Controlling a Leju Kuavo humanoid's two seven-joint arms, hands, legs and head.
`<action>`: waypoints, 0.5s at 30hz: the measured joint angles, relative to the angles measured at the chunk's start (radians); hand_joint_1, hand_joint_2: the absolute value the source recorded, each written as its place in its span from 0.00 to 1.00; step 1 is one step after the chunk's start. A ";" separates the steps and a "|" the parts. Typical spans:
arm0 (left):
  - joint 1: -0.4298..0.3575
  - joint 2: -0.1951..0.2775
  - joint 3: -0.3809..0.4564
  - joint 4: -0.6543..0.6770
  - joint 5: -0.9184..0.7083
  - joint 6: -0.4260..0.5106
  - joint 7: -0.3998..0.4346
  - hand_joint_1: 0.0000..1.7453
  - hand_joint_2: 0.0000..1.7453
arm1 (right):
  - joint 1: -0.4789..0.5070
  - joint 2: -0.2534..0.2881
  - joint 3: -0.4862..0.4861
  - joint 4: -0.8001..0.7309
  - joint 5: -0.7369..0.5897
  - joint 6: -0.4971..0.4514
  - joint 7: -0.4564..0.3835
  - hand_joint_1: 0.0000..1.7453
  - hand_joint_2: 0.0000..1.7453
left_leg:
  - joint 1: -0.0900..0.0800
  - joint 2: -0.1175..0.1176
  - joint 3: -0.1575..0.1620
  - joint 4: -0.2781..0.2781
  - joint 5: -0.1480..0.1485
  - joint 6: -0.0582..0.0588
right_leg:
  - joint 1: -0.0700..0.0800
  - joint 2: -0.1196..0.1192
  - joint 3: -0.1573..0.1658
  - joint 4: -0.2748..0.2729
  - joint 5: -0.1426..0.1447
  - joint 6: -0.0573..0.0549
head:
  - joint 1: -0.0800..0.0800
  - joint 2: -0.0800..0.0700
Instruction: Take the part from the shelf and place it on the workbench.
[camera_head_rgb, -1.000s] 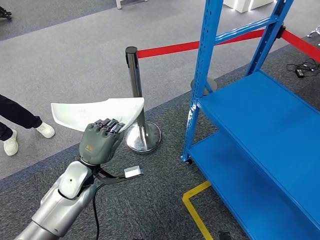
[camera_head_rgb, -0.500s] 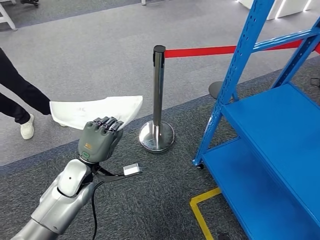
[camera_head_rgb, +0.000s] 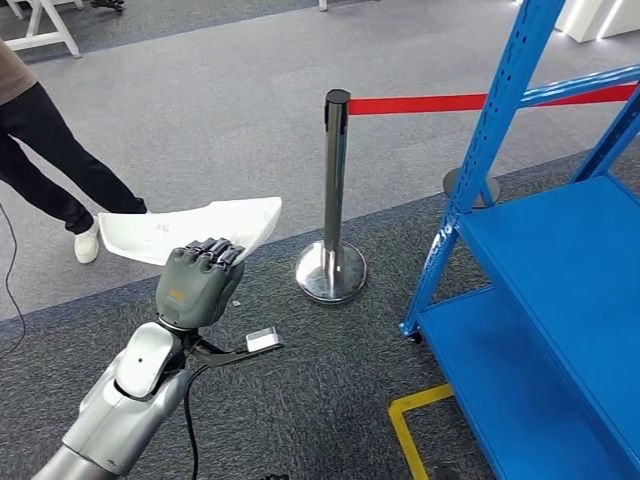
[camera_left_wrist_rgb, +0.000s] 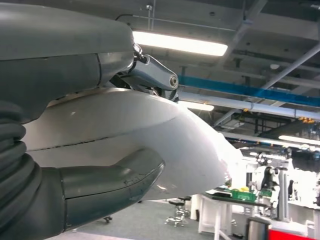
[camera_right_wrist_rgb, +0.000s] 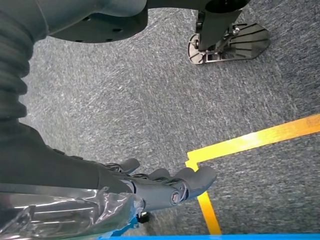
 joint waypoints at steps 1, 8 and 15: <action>-0.001 0.000 0.000 0.000 0.000 -0.001 -0.001 1.00 1.00 | 0.000 0.000 0.000 0.000 0.000 0.000 0.000 0.00 1.00 | -0.003 0.019 0.038 -0.070 0.024 0.002 | 0.003 -0.006 0.001 0.002 -0.002 0.004 | 0.000 0.000; -0.001 -0.006 0.006 -0.003 0.000 -0.003 -0.003 1.00 1.00 | -0.001 0.001 0.000 0.000 0.000 0.000 -0.001 0.00 1.00 | -0.006 0.011 0.081 -0.168 0.049 0.039 | 0.005 -0.006 -0.015 0.048 -0.042 0.038 | 0.008 0.000; 0.001 -0.010 0.006 -0.004 0.000 -0.004 -0.003 1.00 1.00 | 0.000 0.000 0.000 0.000 0.000 0.000 -0.001 0.00 1.00 | -0.003 -0.046 0.083 -0.165 0.048 0.045 | -0.002 0.036 -0.099 0.199 -0.065 0.047 | 0.013 0.000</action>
